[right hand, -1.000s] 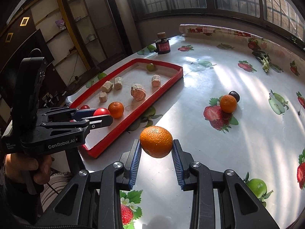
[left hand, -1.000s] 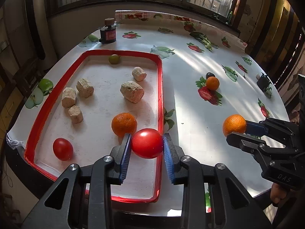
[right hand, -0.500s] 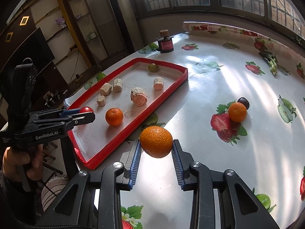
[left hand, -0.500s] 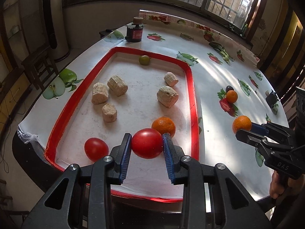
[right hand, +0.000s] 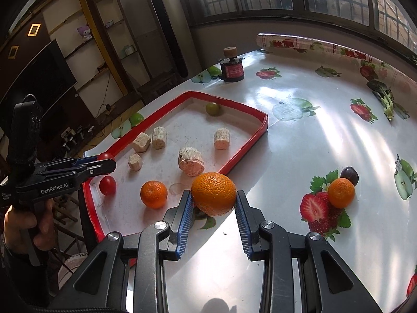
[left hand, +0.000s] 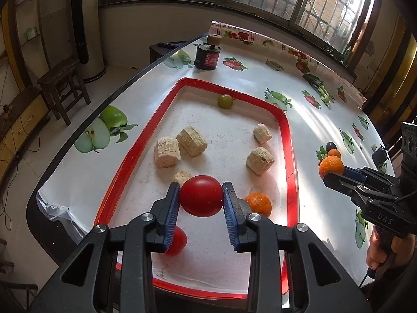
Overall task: Organize fruits
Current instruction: 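Carry the tomato toward the tray with the left tool while the right carries the orange, then lower the tomato into the tray and open the left tool while the right releases the orange there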
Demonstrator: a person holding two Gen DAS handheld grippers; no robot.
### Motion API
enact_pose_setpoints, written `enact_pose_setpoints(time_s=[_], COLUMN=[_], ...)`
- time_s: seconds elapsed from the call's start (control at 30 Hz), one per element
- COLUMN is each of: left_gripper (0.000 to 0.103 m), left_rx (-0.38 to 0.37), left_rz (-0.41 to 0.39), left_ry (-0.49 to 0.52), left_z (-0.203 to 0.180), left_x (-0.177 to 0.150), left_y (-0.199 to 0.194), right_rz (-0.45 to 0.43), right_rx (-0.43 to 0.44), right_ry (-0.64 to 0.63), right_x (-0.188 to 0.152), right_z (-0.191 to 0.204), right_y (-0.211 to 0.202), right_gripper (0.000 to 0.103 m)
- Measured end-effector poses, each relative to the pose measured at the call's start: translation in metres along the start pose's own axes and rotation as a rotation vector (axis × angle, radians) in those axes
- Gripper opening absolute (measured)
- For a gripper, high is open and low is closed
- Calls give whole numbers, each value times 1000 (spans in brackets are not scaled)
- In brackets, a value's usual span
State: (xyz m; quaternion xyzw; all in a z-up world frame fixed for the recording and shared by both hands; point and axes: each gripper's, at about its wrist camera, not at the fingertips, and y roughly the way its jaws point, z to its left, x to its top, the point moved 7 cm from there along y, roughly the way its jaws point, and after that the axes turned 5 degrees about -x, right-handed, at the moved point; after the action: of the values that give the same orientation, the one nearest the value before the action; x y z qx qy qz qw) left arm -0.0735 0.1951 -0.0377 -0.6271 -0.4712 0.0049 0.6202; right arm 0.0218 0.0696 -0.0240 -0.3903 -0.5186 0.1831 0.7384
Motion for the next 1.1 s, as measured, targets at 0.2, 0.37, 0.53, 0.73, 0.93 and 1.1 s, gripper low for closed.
enact_pose_setpoints(time_s=[0.2, 0.37, 0.53, 0.73, 0.93, 1.1], left_gripper=[30, 30, 30, 30, 30, 30], left_rx=[8, 17, 33, 61, 73, 74], left_rz=[-9, -9, -1, 11, 41, 59], left_ry=[34, 49, 49, 38, 26, 20], left_z=[-7, -10, -6, 2, 6, 9], left_x=[30, 51, 69, 85, 88, 86], left_y=[15, 31, 48, 70, 91, 101], right_rz=[0, 5, 9, 24, 47, 68], right_rx=[1, -3, -9, -12, -23, -27], right_ry=[4, 11, 16, 28, 30, 34], right_x=[26, 47, 66, 83, 88, 85], right_z=[-4, -8, -12, -15, -18, -21], right_y=[19, 37, 55, 79, 101, 114], right_gripper=[33, 33, 33, 33, 33, 33])
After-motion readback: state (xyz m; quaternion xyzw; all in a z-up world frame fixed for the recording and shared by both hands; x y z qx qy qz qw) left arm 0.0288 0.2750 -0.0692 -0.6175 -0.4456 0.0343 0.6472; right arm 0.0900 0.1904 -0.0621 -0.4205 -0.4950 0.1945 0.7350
